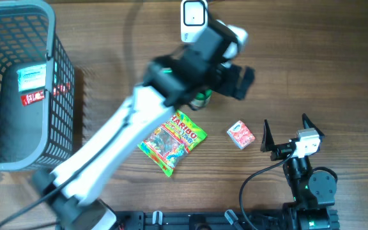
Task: Scan the item barcode
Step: 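Move the box past the scanner and set it right of the bag, then grasp the red Nescafe 3in1 stick in the basket with the left gripper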
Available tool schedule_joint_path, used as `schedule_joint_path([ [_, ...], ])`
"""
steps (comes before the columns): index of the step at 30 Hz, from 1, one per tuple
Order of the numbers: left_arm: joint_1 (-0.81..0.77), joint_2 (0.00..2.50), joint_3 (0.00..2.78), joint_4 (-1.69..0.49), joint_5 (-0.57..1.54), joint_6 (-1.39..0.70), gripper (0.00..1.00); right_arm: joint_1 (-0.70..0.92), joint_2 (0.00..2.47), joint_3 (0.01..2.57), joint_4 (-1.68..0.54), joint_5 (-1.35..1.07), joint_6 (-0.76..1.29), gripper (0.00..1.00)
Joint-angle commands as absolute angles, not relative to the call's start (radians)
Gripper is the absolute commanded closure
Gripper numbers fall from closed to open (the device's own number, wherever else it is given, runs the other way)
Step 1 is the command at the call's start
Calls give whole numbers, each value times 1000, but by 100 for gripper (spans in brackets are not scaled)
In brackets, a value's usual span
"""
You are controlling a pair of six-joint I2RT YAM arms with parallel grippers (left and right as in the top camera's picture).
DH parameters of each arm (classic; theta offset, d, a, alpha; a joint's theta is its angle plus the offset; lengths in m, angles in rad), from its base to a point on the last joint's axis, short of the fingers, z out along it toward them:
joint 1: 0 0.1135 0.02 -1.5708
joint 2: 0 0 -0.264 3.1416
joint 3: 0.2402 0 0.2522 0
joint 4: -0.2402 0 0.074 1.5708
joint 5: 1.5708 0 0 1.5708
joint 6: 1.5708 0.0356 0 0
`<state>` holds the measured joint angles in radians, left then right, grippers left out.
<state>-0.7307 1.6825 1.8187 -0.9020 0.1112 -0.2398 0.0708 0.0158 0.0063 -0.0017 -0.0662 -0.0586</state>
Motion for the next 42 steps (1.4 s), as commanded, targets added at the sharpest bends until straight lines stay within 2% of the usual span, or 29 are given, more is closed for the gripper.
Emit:
schedule_joint_path([
  [1,-578,1496,1850,-938,-65,-217,0,74,12,5,1,-55,-76,0],
  [5,-218,1331,1850,-1003,-136,-312,0,74,12,5,1,-55,-76,0],
  [7,22,1295,1850,-1047,-128,-407,0,74,12,5,1,-55,-76,0],
  [9,286,1299,1850,-1098,-76,-482,0,74,12,5,1,-55,-76,0],
  [11,478,1338,1850,-1144,27,-515,0,74,12,5,1,-55,-76,0],
  [14,633,1445,1850,-1218,105,-549,0,74,12,5,1,-55,-76,0],
  [18,637,1667,1849,-1278,60,-564,0,74,12,5,1,-55,-76,0],
  [26,543,2024,1850,-1213,32,-645,0,74,12,5,1,-55,-76,0],
  [38,493,2200,1843,-1157,-4,-664,0,74,12,5,1,-55,-76,0],
  [42,481,2209,1782,-1120,-62,-663,4,74,12,5,1,-55,-76,0],
])
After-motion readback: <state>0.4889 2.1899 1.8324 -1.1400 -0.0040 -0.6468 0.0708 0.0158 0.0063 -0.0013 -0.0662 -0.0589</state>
